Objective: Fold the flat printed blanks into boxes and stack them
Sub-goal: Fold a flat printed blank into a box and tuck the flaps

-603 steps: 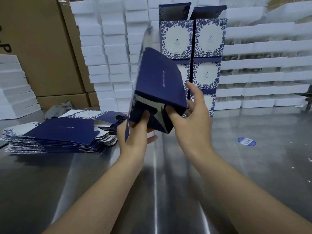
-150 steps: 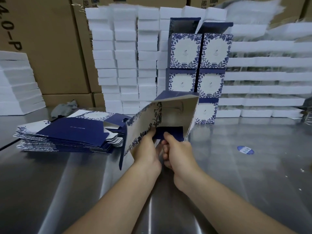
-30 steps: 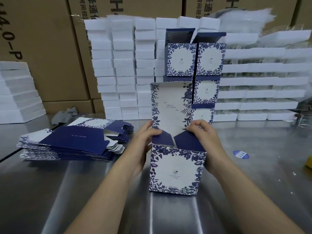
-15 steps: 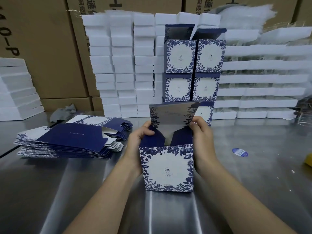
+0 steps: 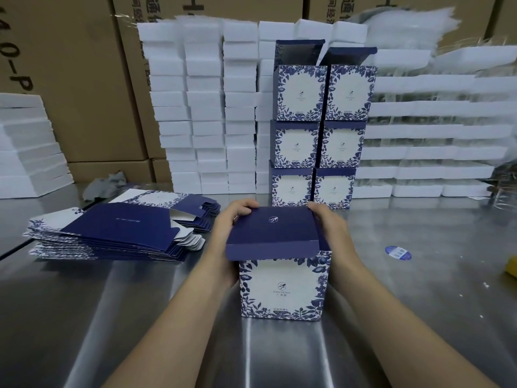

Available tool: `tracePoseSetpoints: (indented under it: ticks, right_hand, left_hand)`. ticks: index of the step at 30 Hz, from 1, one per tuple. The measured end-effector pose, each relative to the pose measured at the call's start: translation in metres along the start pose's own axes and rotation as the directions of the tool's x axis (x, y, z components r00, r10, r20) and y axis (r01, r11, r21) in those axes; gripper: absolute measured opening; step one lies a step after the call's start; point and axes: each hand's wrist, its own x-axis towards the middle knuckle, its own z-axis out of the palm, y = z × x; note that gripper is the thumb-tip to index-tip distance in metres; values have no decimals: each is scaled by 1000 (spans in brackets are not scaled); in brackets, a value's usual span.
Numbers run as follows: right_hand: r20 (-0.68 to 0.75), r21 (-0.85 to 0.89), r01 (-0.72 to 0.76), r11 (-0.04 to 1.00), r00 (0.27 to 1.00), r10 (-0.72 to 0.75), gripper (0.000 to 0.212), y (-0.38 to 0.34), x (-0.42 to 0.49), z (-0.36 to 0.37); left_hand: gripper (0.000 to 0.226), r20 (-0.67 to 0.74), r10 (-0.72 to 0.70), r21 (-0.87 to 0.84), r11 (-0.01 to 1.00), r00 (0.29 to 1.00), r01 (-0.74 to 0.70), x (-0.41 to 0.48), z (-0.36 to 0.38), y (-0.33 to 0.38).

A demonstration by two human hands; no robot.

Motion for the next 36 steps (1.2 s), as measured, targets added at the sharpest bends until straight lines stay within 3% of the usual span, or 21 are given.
tracePoseSetpoints:
  ticks: [4, 8, 10, 14, 19, 22, 24, 30, 36]
  right_hand:
    - [9, -5, 1, 1000, 1000, -1, 21, -14, -2, -2]
    - [141, -93, -77, 993, 986, 89, 37, -28, -7, -2]
    - [197, -140, -60, 988, 976, 87, 26, -31, -10, -2]
    - [213, -121, -134, 984, 964, 157, 18, -34, -10, -6]
    - [317, -56, -234, 971, 918, 240, 18, -39, -10, -14]
    - [341, -110, -282, 953, 890, 303, 20, -45, -4, -6]
    - [318, -132, -283, 950, 896, 311, 20, -43, -2, -3]
    - [258, -24, -328, 944, 911, 323, 21, -37, -13, -9]
    - [199, -74, -324, 943, 922, 332, 19, -43, -10, -11]
  left_hand:
    - [15, -56, 9, 66, 998, 998, -5, -2, 6, 5]
    - [25, -73, 13, 102, 995, 997, -6, -3, 7, 6]
    - [30, -45, -47, 84, 995, 998, 50, -6, 8, 9]
    - [12, 18, -160, 195, 969, 987, 153, -15, 10, 18]
    - [26, 42, -267, 299, 923, 963, 243, -20, 12, 21]
    - [48, 3, -259, 316, 917, 966, 245, -23, 17, 21]
    - [50, 15, -231, 332, 919, 973, 213, -24, 20, 19]
    - [22, 31, -257, 307, 922, 966, 236, -23, 21, 18]
    - [46, -33, -280, 334, 902, 959, 275, -21, 22, 21]
